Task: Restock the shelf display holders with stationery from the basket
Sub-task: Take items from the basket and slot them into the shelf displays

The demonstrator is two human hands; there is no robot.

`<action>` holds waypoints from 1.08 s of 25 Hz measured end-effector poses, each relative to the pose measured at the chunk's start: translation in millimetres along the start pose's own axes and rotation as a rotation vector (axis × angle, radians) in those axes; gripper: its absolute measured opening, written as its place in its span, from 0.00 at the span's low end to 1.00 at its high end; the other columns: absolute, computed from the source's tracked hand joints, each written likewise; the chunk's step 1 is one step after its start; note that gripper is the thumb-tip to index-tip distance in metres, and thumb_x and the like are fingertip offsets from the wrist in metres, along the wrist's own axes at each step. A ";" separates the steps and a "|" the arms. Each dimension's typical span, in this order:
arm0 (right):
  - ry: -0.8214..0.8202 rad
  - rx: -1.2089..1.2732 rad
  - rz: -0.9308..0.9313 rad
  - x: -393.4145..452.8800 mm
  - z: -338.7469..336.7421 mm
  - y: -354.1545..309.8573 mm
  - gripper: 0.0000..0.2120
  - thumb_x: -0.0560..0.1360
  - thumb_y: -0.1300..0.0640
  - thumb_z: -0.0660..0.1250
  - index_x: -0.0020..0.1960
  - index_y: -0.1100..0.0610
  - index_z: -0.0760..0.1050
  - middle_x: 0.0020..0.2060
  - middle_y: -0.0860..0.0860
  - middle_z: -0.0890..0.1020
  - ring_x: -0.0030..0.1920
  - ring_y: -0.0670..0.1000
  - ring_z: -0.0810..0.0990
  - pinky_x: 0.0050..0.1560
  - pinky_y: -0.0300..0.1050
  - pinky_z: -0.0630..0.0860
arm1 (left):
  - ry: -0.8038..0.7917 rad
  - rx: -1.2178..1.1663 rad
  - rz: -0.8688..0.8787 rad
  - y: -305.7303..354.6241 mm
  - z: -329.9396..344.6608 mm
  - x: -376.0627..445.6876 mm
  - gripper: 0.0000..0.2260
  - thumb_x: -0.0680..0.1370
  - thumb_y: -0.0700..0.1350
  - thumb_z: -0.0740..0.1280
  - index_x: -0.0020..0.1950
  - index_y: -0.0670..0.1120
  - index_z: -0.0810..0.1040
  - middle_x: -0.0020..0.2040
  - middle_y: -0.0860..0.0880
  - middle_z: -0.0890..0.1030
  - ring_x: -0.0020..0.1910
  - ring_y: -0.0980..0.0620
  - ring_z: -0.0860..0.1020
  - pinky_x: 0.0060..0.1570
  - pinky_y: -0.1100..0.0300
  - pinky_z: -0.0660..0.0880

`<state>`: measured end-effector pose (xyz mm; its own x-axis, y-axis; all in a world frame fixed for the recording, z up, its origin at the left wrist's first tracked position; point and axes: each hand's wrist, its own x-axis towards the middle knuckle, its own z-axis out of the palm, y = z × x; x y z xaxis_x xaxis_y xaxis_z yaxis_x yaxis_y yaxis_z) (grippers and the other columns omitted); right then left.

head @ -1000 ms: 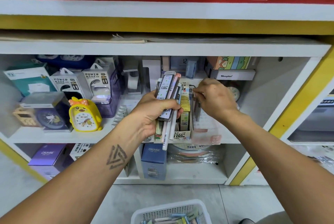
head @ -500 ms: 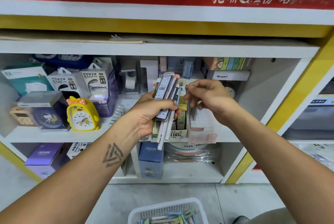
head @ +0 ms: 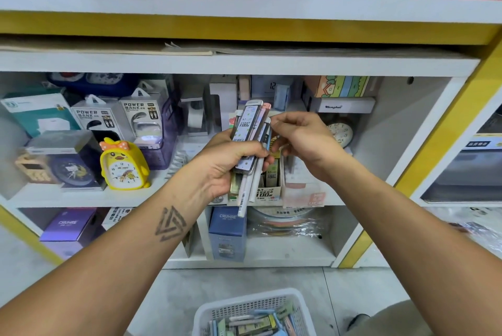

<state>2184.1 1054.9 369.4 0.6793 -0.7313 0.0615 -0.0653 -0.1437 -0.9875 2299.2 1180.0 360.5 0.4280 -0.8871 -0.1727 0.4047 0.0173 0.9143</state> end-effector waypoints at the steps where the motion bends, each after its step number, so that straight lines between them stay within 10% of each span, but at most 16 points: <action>1: -0.016 0.048 0.014 0.4 1.2 0.1 0.08 0.81 0.60 0.65 0.54 0.63 0.81 0.38 0.54 0.85 0.32 0.49 0.80 0.30 0.40 0.73 | -0.004 -0.002 -0.003 0.5 -1.0 -0.1 0.15 0.66 0.25 0.70 0.50 0.37 0.81 0.44 0.32 0.83 0.38 0.40 0.84 0.35 0.55 0.81; 19: 0.142 0.025 -0.060 4.7 -11.1 -7.3 0.09 0.76 0.70 0.65 0.45 0.61 0.83 0.34 0.58 0.85 0.30 0.51 0.80 0.31 0.38 0.77 | 0.148 0.073 -0.062 20.3 -21.7 -9.8 0.14 0.68 0.25 0.69 0.49 0.39 0.80 0.40 0.35 0.84 0.36 0.42 0.83 0.36 0.52 0.82; 27: -0.124 0.301 0.163 -0.3 4.3 -7.3 0.10 0.72 0.77 0.68 0.48 0.65 0.74 0.40 0.65 0.85 0.44 0.66 0.86 0.39 0.44 0.84 | 0.257 0.039 0.032 45.4 -58.3 -25.0 0.14 0.69 0.24 0.67 0.49 0.38 0.77 0.35 0.39 0.80 0.30 0.46 0.81 0.33 0.56 0.80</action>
<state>2187.5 1059.0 376.0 0.7626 -0.6390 -0.1005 0.0249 0.1843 -0.9826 2354.0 1229.9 385.0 0.6334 -0.7401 -0.2258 0.3582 0.0217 0.9334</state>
